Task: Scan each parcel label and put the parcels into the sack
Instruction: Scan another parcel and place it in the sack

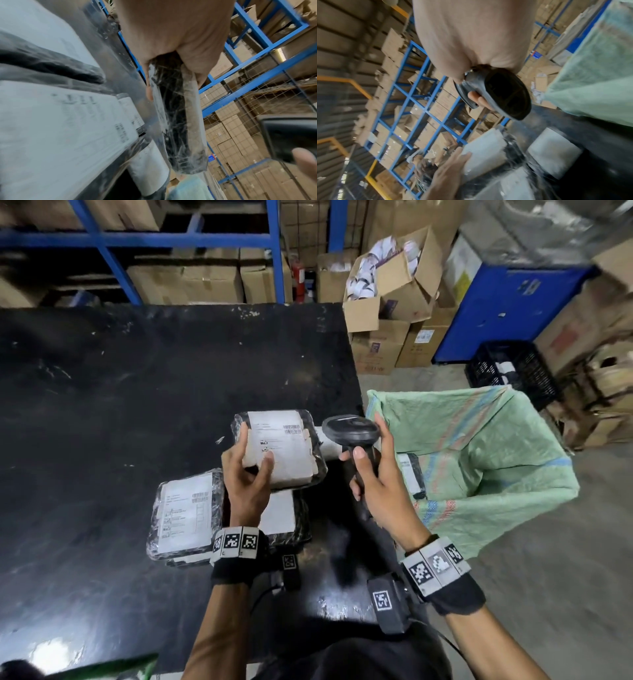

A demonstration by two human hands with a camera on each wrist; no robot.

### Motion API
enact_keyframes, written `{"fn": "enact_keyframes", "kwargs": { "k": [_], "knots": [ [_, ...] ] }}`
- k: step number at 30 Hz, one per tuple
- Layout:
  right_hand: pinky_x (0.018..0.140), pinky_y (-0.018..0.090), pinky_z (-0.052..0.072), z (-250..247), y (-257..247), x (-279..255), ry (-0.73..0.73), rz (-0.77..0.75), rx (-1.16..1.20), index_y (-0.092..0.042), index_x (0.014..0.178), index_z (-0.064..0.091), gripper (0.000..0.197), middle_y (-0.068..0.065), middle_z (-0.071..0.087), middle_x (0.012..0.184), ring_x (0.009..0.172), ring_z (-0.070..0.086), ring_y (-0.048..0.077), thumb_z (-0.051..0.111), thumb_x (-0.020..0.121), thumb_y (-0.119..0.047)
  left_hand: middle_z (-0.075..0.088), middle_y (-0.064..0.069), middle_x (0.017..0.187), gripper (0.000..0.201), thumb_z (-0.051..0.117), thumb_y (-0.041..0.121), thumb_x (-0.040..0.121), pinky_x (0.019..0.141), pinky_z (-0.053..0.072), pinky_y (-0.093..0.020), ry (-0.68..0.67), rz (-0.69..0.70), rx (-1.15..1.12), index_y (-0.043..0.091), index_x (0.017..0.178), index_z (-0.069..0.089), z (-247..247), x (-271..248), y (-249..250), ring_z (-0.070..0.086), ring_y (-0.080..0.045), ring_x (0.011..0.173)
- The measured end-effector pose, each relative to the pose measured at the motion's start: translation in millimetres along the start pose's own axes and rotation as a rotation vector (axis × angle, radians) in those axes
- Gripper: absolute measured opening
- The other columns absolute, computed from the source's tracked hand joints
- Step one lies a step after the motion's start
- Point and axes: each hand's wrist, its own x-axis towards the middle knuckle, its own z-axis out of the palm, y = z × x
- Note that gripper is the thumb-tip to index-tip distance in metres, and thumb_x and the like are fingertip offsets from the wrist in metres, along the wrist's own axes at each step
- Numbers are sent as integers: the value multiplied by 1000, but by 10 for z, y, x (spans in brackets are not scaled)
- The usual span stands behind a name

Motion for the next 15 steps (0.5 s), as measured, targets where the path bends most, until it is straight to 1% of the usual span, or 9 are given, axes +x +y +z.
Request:
{"fn": "enact_keyframes", "kwargs": {
  "k": [1, 2, 4, 5, 6, 8, 11, 13, 15],
  "knots": [
    [51, 30, 45, 21, -126, 17, 2, -19, 8, -40, 155, 12, 60, 10, 63, 115, 56, 45, 18, 43, 106, -27, 45, 7, 124, 69, 70, 50, 87, 104, 52, -60, -10, 20, 8, 51, 151, 44, 30, 70, 77, 57, -42, 121],
    [51, 29, 45, 39, -241, 34, 1, -35, 23, -40, 155, 12, 60, 10, 62, 117, 56, 46, 16, 43, 106, -27, 45, 9, 124, 69, 69, 48, 88, 105, 51, -59, -16, 28, 14, 52, 151, 43, 64, 137, 145, 56, -41, 122],
    [52, 32, 45, 81, -440, 70, -5, -73, 47, -42, 155, 12, 60, 10, 64, 113, 60, 47, 19, 43, 105, -28, 45, 13, 127, 70, 68, 41, 89, 113, 47, -52, -10, 32, 3, 44, 153, 43, 150, 267, 268, 54, -25, 130],
    [53, 34, 45, 102, -528, 84, -10, -90, 52, -44, 155, 12, 61, 10, 65, 109, 61, 46, 22, 43, 105, -28, 46, 12, 129, 70, 68, 38, 89, 115, 46, -50, -6, 35, -9, 41, 154, 43, 194, 320, 317, 52, -21, 133],
    [54, 36, 45, 124, -599, 99, -13, -104, 53, -45, 154, 11, 61, 8, 66, 107, 61, 46, 24, 43, 105, -29, 46, 9, 132, 70, 68, 36, 89, 115, 46, -49, 2, 48, -19, 40, 155, 44, 230, 350, 354, 52, -18, 134],
    [55, 34, 46, 158, -693, 132, -19, -128, 42, -48, 153, 12, 60, 4, 67, 107, 60, 48, 19, 43, 105, -30, 47, 11, 134, 69, 69, 34, 90, 116, 45, -49, 10, 60, -40, 41, 154, 45, 287, 369, 418, 51, -16, 135],
    [57, 31, 46, 208, -743, 159, -13, -148, 4, -46, 154, 12, 60, 0, 68, 107, 60, 53, 10, 43, 105, -32, 46, 19, 135, 68, 70, 28, 92, 117, 45, -48, 8, 52, -80, 43, 153, 44, 333, 333, 457, 49, -14, 137],
    [58, 28, 46, 229, -733, 159, -6, -139, -23, -44, 155, 11, 60, 0, 68, 105, 58, 54, 7, 43, 105, -32, 46, 19, 136, 68, 71, 22, 95, 117, 44, -43, 1, 56, -101, 40, 155, 44, 366, 287, 466, 49, -13, 137],
    [58, 28, 46, 245, -724, 146, -7, -122, -29, -44, 154, 12, 60, 1, 67, 100, 54, 52, 10, 43, 105, -32, 46, 18, 135, 68, 71, 16, 96, 116, 41, -34, -3, 52, -119, 35, 156, 44, 396, 248, 470, 47, -10, 137]
  ]
}}
